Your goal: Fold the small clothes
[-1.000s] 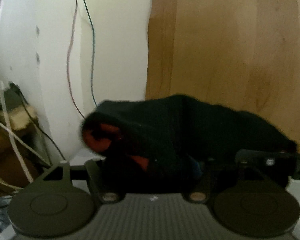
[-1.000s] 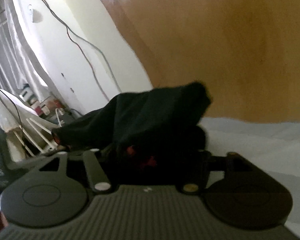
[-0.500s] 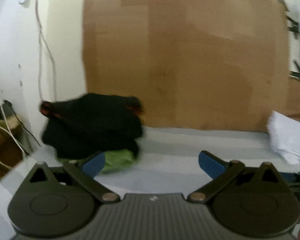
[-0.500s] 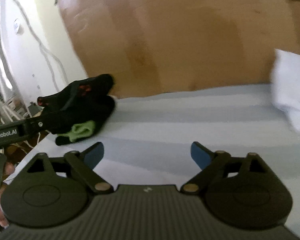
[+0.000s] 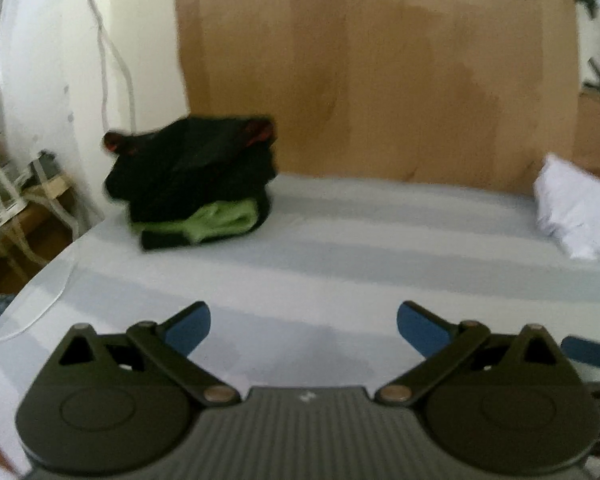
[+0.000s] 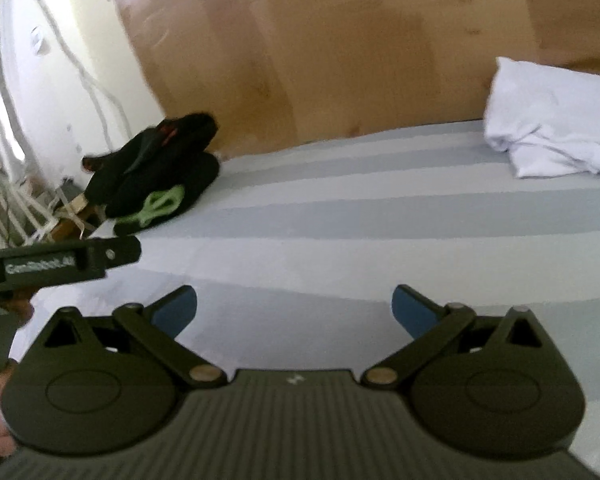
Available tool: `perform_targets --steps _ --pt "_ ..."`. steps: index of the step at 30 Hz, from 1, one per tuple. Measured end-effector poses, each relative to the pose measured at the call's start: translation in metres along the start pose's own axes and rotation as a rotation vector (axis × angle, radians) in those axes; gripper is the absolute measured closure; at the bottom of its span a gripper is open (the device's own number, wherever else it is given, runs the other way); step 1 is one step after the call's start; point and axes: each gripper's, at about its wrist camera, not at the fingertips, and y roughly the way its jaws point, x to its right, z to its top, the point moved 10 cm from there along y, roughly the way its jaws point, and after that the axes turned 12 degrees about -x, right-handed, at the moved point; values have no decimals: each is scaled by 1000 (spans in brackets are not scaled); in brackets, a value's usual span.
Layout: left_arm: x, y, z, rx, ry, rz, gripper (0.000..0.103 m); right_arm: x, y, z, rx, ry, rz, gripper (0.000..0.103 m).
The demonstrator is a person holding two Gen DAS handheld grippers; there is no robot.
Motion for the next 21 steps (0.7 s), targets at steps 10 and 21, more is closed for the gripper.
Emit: perform_targets --steps 10,21 --pt "-31 14 -32 -89 -48 87 0 -20 8 -11 -34 -114 -21 0" --pt "-46 22 -39 -135 -46 143 0 -34 13 -12 -60 -127 -1 0"
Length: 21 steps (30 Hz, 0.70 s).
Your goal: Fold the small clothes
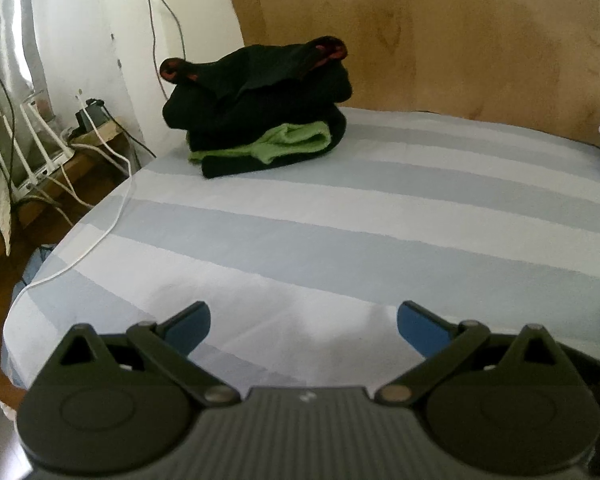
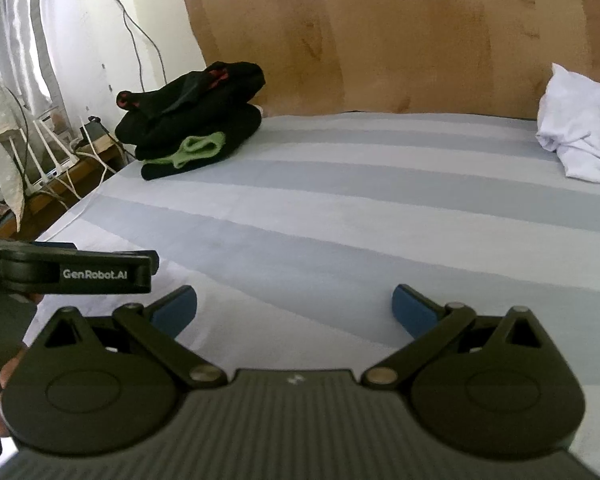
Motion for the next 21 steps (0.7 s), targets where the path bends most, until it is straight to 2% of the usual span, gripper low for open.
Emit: perform_targets --steps 21 --pt "-24 9 -6 -22 -45 -21 0 -18 9 1 -30 -32 1 0"
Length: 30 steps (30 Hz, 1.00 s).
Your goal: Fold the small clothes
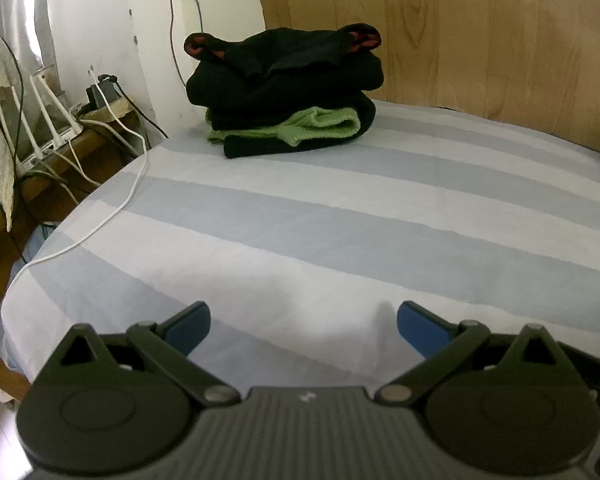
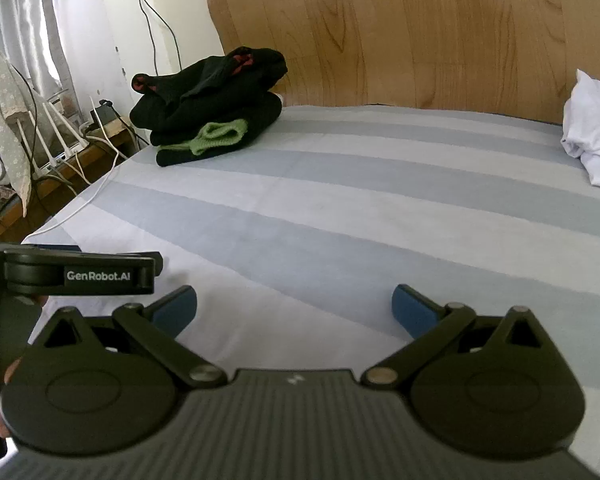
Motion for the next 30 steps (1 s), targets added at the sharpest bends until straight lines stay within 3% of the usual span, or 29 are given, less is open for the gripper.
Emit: perform_targets --steps 30 --pt "-4 -6 -1 9 -11 -9 0 -6 -1 -1 -7 6 3 0"
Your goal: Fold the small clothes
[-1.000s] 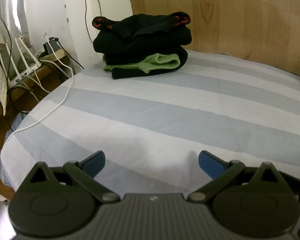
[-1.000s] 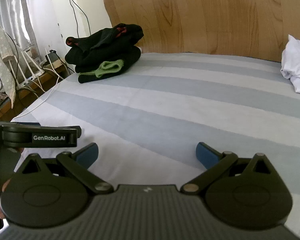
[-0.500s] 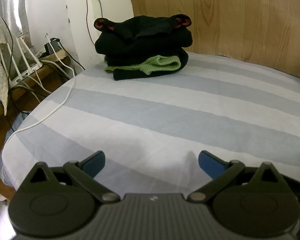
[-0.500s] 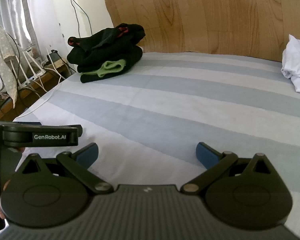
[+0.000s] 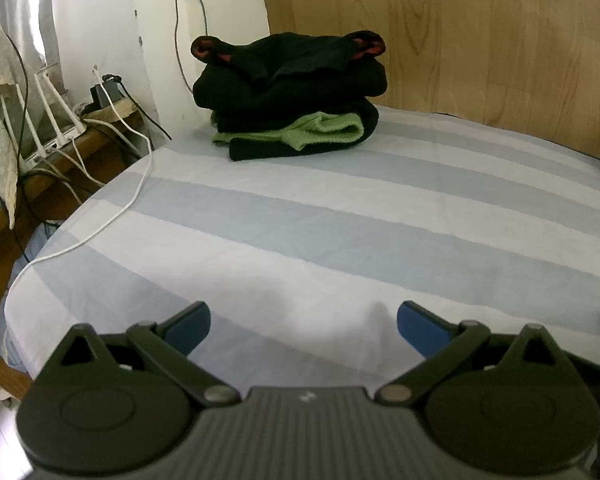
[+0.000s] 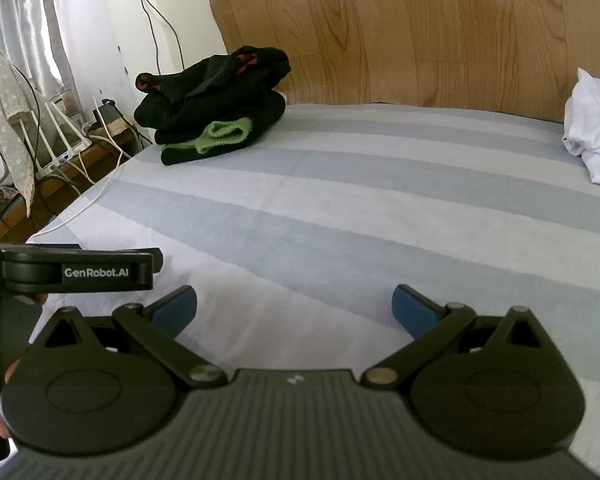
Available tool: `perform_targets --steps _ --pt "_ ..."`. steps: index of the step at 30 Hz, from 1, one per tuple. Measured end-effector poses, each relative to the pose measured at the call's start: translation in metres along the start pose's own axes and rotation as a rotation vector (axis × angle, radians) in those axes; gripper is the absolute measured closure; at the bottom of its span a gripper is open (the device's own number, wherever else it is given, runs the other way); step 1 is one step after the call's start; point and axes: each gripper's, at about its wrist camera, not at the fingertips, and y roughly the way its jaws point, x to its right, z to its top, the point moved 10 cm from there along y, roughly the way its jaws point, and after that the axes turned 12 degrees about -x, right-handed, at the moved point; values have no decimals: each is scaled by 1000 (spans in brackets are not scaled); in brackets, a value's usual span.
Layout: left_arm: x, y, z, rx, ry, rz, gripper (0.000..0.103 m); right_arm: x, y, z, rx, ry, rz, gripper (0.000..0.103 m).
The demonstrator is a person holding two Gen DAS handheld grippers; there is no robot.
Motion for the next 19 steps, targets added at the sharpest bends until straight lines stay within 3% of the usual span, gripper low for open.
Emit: perform_targets --steps 13,19 --pt "-1 0 0 1 -2 -9 0 -1 0 -1 -2 0 -1 0" --pt "7 -8 7 42 34 -36 0 1 -3 0 7 1 -14 0"
